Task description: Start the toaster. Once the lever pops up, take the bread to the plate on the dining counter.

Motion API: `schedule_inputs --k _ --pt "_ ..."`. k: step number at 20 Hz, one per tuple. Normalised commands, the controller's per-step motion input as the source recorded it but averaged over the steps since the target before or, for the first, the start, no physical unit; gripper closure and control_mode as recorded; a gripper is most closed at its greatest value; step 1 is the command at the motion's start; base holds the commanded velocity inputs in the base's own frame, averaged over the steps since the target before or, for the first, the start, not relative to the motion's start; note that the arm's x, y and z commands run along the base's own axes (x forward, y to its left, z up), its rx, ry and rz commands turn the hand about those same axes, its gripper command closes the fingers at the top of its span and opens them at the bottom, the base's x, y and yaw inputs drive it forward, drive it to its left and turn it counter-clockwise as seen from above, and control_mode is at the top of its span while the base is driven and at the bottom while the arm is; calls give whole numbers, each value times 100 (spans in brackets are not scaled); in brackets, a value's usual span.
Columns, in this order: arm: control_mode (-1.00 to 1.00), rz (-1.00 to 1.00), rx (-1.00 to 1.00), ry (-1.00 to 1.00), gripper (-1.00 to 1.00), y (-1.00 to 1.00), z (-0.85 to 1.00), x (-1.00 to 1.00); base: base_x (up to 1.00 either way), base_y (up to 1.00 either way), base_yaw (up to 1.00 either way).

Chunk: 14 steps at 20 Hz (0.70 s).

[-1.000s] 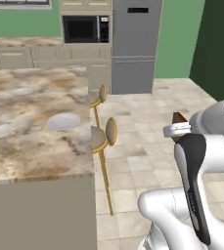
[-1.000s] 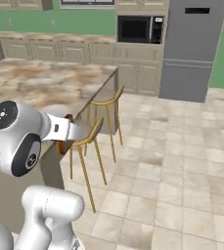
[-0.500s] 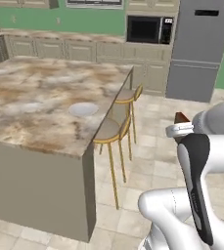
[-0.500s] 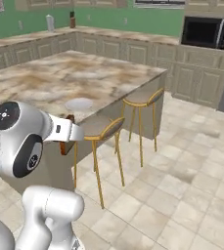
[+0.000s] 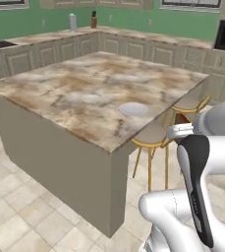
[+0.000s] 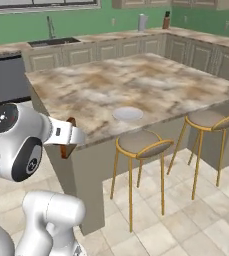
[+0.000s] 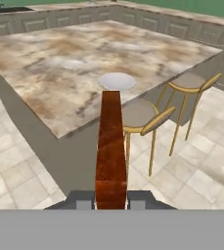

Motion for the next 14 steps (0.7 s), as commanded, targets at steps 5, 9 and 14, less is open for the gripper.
schedule_inputs --k 5,9,14 --pt "100 0 0 0 100 0 0 0 44 -53 49" --pt "100 0 0 0 100 0 0 0 55 -42 40" --pt "100 0 0 0 100 0 0 0 51 -44 38"
